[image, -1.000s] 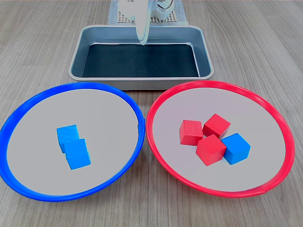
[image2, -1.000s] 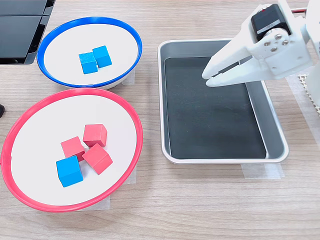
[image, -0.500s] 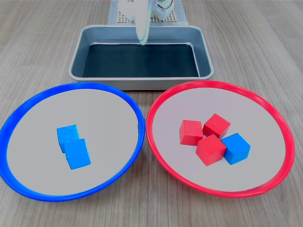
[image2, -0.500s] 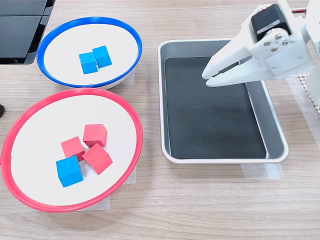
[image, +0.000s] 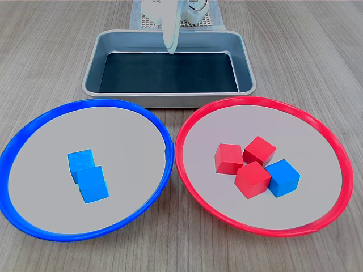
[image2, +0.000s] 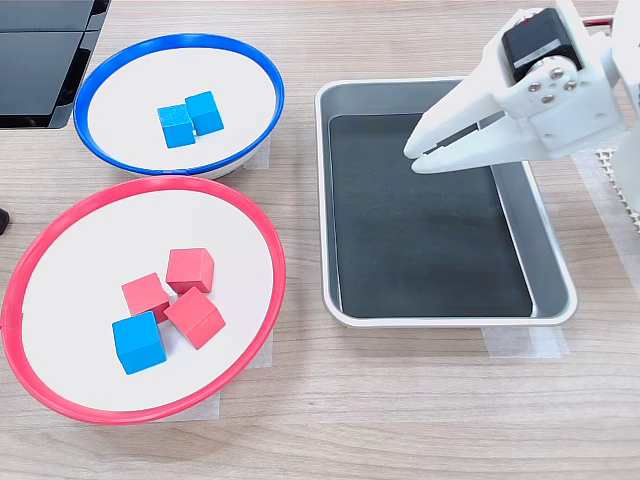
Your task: Relocate any blue block in the red dish to the blue dish, correcting any misplacements.
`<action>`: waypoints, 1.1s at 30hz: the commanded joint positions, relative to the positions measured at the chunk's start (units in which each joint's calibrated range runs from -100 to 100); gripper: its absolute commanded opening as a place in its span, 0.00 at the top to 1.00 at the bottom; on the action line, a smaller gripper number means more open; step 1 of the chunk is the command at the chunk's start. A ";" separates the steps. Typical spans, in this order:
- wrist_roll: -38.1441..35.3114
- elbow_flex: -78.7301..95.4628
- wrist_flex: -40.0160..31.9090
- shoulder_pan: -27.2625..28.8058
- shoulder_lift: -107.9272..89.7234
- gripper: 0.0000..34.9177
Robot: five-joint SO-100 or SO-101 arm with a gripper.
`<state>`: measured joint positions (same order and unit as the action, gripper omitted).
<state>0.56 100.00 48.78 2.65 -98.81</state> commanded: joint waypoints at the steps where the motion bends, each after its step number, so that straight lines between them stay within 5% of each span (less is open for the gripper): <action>1: 0.00 0.00 -0.45 0.22 -0.26 1.00; 33: -1.07 0.00 -0.53 -1.48 -0.26 1.00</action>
<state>0.51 100.00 48.78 2.65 -98.81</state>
